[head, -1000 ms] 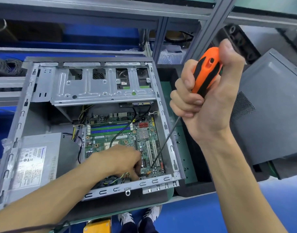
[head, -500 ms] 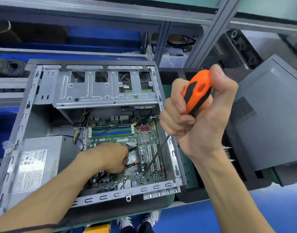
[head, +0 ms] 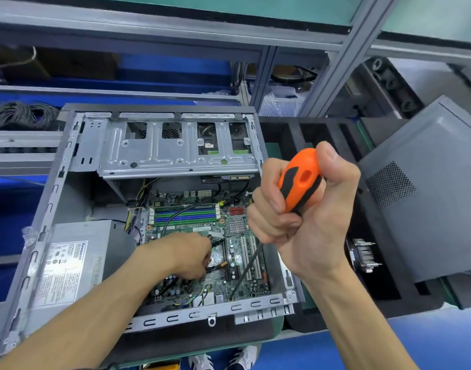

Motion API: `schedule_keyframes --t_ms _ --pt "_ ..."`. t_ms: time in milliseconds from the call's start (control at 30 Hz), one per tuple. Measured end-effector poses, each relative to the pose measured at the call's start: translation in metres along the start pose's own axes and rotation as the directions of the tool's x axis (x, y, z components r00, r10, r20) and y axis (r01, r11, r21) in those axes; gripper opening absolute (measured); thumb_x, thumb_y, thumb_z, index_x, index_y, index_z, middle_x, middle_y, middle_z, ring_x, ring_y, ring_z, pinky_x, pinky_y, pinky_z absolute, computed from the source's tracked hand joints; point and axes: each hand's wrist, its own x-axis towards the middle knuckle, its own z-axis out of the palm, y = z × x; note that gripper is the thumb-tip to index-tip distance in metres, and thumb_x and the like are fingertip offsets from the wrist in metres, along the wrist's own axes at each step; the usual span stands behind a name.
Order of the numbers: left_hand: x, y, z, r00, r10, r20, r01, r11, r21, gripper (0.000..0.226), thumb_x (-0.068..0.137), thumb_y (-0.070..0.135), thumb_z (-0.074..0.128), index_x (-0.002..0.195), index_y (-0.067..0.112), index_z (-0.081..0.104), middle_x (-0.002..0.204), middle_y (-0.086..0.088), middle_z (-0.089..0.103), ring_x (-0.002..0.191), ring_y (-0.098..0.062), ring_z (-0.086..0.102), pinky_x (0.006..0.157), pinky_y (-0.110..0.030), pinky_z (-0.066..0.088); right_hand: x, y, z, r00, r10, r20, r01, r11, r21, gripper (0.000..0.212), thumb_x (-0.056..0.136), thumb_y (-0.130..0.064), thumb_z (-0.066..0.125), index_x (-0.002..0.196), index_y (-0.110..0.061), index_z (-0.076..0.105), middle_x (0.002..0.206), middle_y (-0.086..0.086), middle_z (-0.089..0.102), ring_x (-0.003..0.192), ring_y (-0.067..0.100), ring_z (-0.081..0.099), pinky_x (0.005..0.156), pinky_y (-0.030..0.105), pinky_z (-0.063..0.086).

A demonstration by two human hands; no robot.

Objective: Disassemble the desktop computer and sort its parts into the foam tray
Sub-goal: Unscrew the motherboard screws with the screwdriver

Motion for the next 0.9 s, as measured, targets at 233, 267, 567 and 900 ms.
schedule_keyframes --t_ms 233,267,567,900 --pt "0.001 0.0 0.001 1.0 0.002 -0.014 -0.002 1.0 0.006 0.026 0.091 0.028 0.066 0.071 0.029 0.049 0.077 0.013 0.053 0.079 -0.015 0.055 0.063 -0.026 0.04 -0.003 0.0 0.003 1.0 -0.006 0.004 0.006 1.0 -0.028 0.053 0.076 -0.064 0.061 0.054 -0.018 0.046 0.04 -0.012 0.026 0.036 0.006 0.013 0.047 0.014 0.016" --pt "0.001 0.0 0.002 1.0 0.004 -0.015 -0.004 1.0 0.004 0.026 0.09 0.028 0.066 0.071 0.029 0.049 0.078 0.013 0.053 0.079 -0.015 0.055 0.063 -0.026 0.04 -0.003 0.0 0.003 1.0 0.008 0.029 -0.008 1.0 -0.027 0.056 0.075 -0.068 0.06 0.055 -0.018 0.046 0.04 -0.012 0.026 0.036 0.006 0.013 0.047 0.014 0.015" --pt "-0.008 0.0 0.002 0.995 0.089 -0.044 -0.093 0.991 -0.094 0.021 0.091 0.044 0.064 0.095 0.023 0.065 0.098 0.004 0.068 0.091 -0.018 0.063 0.086 -0.039 0.055 -0.007 -0.015 0.008 0.927 0.169 0.334 -0.1 0.972 -0.214 0.044 0.079 -0.051 0.037 0.055 -0.016 0.049 0.047 0.002 0.038 0.046 0.021 0.03 0.049 0.038 0.026" --pt "-0.094 0.022 -0.054 0.707 0.133 -0.694 -0.487 0.804 -0.342 0.032 0.096 0.019 0.059 0.085 0.048 0.067 0.085 0.021 0.068 0.084 0.0 0.065 0.081 -0.028 0.054 -0.018 0.0 0.023 0.92 0.12 0.373 -0.106 0.993 -0.059 0.048 0.08 -0.061 0.051 0.065 -0.016 0.044 0.041 -0.01 0.032 0.036 0.005 0.017 0.04 0.016 0.019"
